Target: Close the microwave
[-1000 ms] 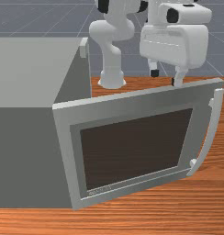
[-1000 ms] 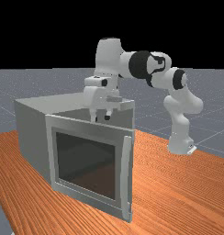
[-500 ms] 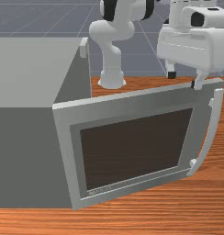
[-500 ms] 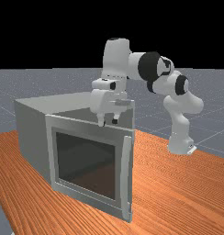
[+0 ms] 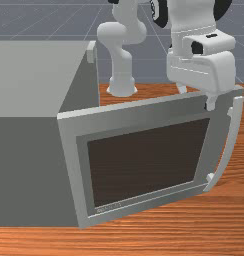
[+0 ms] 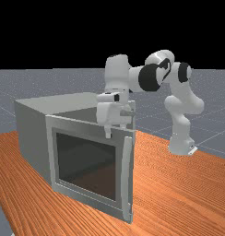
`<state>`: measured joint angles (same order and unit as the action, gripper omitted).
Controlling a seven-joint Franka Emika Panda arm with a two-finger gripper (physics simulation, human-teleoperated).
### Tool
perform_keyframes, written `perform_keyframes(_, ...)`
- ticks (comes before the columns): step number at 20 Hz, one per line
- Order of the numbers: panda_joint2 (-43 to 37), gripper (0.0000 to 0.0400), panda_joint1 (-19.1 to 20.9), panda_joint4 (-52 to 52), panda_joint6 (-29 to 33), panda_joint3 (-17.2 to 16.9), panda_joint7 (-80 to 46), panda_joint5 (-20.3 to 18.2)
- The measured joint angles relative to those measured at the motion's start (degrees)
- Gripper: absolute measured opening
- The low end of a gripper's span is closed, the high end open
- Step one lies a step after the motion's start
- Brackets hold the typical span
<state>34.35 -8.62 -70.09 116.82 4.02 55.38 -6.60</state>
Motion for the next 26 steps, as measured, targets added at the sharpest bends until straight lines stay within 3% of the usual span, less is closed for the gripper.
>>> perform_keyframes(1, -4.20, 0.0400, 0.67, -7.17, 3.10, 0.00, 0.84, -1.45)
perform_keyframes(4, -12.00, 0.0400, -1.42, -18.60, 6.56, -2.30, -2.11, 5.00)
perform_keyframes(5, -11.73, 0.0400, -1.22, -17.40, 3.83, -2.35, -1.92, 4.51)
perform_keyframes(8, -12.39, 0.0400, -0.31, -18.25, 3.58, -2.00, 2.46, 3.19)
perform_keyframes(10, -18.50, 0.0400, 0.44, -28.41, 9.96, -1.91, 3.36, 1.56)
perform_keyframes(12, -22.94, 0.0400, 0.97, -34.97, 12.23, -1.95, 3.95, 0.27)
perform_keyframes(13, -25.24, 0.0400, 0.23, -37.94, 13.05, -2.32, -0.20, 3.39)
perform_keyframes(16, -31.86, 0.0400, 0.86, -45.61, 12.24, -2.17, 1.31, 2.53)
perform_keyframes(17, -35.25, 0.0400, 0.93, -49.79, 13.47, -2.10, 1.07, 2.50)
perform_keyframes(18, -36.40, 0.0400, 1.20, -52.42, 19.01, -2.10, -1.03, 3.24)
perform_keyframes(19, -36.31, 0.0400, 0.84, -53.23, 22.02, -2.11, 3.41, -0.37)
perform_keyframes(20, -36.11, 0.0400, 0.69, -53.76, 24.81, -2.01, 3.41, -0.21)
perform_keyframes(21, -35.81, 0.0400, 0.47, -54.43, 28.15, -1.89, 6.07, -3.52)
perform_keyframes(24, -35.76, 0.0400, -0.43, -55.07, 30.72, -2.07, 8.76, -7.64)
perform_keyframes(25, -35.92, 0.0400, -0.46, -54.92, 30.34, -2.15, 9.16, -8.31)
perform_keyframes(26, -36.38, 0.0400, -0.31, -54.18, 29.00, -2.12, 6.81, -5.24)
